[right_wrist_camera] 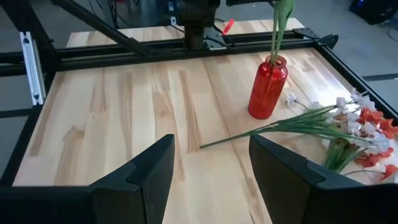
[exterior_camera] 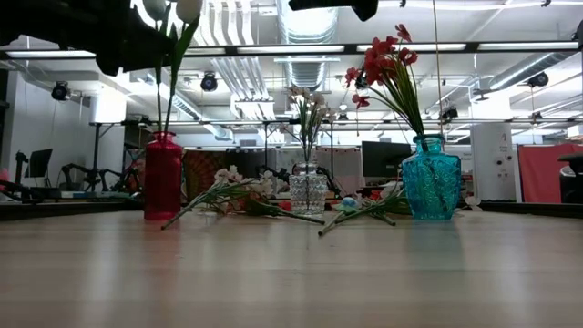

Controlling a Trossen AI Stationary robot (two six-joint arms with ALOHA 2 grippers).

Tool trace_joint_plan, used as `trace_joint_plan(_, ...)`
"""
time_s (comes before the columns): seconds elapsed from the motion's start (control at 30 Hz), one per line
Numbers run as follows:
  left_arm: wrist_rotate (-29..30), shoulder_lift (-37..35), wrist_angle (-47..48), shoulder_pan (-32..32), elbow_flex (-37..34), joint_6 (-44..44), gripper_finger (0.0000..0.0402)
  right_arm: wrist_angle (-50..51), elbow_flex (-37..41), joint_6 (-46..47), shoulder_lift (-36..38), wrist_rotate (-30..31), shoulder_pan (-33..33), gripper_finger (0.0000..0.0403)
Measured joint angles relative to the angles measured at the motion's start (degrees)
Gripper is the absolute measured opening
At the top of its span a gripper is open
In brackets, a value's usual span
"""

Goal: Sort flowers into vase by color
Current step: Put the bottom white flower into the red vase, then put the left orange flowers into the blue vase

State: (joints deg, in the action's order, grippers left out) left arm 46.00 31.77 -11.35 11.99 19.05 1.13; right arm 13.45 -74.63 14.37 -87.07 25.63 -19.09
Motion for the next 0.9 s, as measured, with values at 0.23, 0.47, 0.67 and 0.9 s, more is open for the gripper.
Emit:
trace_joint_plan(0.23, 0.00, -1.18, -0.02, 0.00, 0.00, -0.16, 0.0256, 0.02, 0.00, 0.02, 0.00, 0.00, 0.00, 0.0201)
trace_joint_plan(0.47, 0.00, -2.22, 0.77, 0.00, 0.04, -0.21, 0.0261, 0.02, 0.00, 0.02, 0.00, -0.02, 0.00, 0.0201)
trace_joint_plan(0.67, -0.01, -2.76, 3.28, 0.02, 0.04, -0.21, 0.0294, 0.02, 0.00, 0.02, 0.00, -0.04, 0.00, 0.0201)
trace_joint_plan(0.9, -0.06, -3.85, 18.86, 0.09, 4.41, -5.59, 0.0320, 0.01, 0.00, 0.04, 0.00, -0.07, 0.00, 0.0201)
